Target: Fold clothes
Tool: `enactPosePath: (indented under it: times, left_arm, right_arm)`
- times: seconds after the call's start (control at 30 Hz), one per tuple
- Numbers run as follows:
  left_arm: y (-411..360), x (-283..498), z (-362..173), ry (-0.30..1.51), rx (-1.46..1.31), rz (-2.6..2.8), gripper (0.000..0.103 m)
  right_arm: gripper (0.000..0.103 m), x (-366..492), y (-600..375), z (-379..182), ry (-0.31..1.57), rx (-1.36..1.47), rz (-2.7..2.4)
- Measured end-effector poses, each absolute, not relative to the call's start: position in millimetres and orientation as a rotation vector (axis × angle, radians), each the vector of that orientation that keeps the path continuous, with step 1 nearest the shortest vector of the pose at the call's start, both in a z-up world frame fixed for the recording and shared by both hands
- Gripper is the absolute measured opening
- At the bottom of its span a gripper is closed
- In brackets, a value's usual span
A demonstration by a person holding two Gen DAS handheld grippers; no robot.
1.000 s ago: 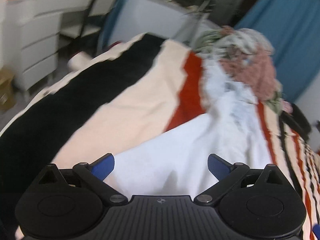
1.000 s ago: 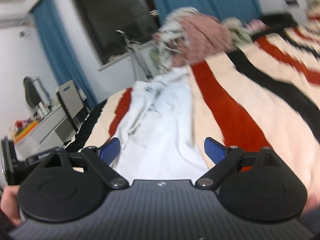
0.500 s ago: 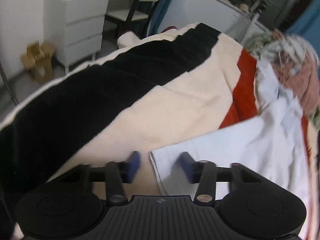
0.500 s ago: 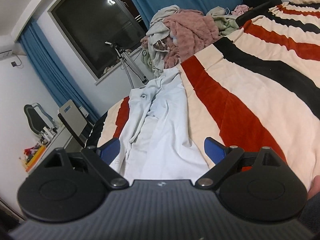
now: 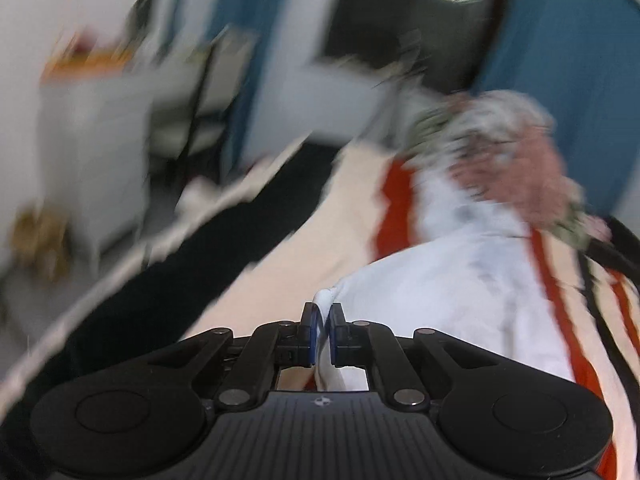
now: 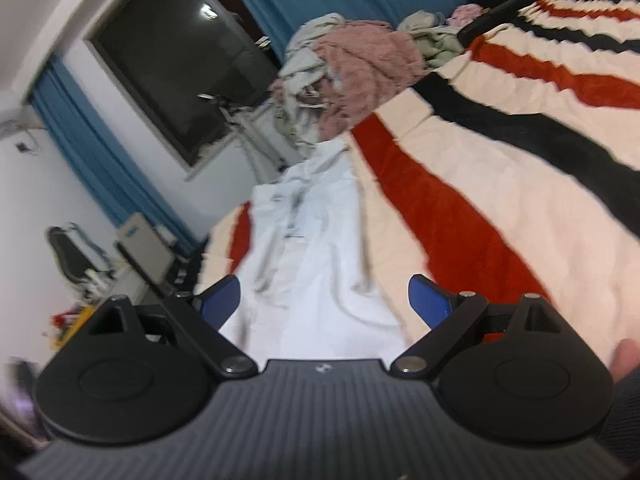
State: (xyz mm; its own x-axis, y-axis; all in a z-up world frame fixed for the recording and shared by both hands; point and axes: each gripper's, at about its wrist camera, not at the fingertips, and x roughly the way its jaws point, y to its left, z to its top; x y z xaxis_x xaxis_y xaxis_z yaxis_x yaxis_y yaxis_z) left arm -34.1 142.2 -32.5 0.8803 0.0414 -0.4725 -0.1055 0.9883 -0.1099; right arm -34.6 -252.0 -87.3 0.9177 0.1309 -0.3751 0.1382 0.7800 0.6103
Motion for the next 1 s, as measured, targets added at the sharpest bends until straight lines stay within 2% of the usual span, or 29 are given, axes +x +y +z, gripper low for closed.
enactPosePath:
  times: [0.1,0.17,0.3,0.47,0.5,0.53,0.6,0.67,0.7,0.73,0.97,1.0]
  left_arm:
    - [95,-72,-17,0.415,0.032,-0.112,0.006]
    - [63,-87,-21,0.436,0.084,-0.267,0.006]
    - [11,-87,-55,0.589,0.157,-0.453,0.006]
    - [14,-57,-83,0.818,0.053,-0.484,0.008]
    - [23,-54,-82,0.839,-0.005,-0.498,0.015]
    - [31,-48,-84,0.854,-0.040,-0.480,0.032]
    - [47,-34,-90,0.883,-0.104,-0.435,0.048]
    - [63,-20,-95,0.910,-0.168,-0.389,0.051]
    - [71,-13,-98,0.924,-0.199,-0.366,0.053]
    - [79,-6,-101,0.937,-0.231,-0.343,0.056]
    - [135,44,-120,1.024,-0.454,-0.177,0.057]
    - [143,51,-123,1.035,-0.486,-0.152,0.058]
  right_arm:
    - [0.092,-32,-258,-91,0.433,0.713,-0.020]
    - [0.092,-28,-262,-95,0.453,0.736,-0.022]
    - [0.092,-19,-267,-105,0.517,0.789,-0.009]
    - [0.092,-7,-273,-119,0.609,0.863,0.016]
    - [0.092,-5,-275,-122,0.628,0.877,0.022]
    - [0.092,-3,-276,-125,0.646,0.892,0.027]
    - [0.092,2,-278,-131,0.683,0.921,0.037]
    - [0.091,7,-278,-137,0.721,0.930,0.014]
    - [0.081,10,-278,-140,0.740,0.931,-0.004]
    - [0.076,13,-277,-143,0.759,0.932,-0.022]
    - [0.075,27,-269,-169,0.894,0.982,-0.014]
    - [0.069,27,-266,-170,0.910,0.983,0.004]
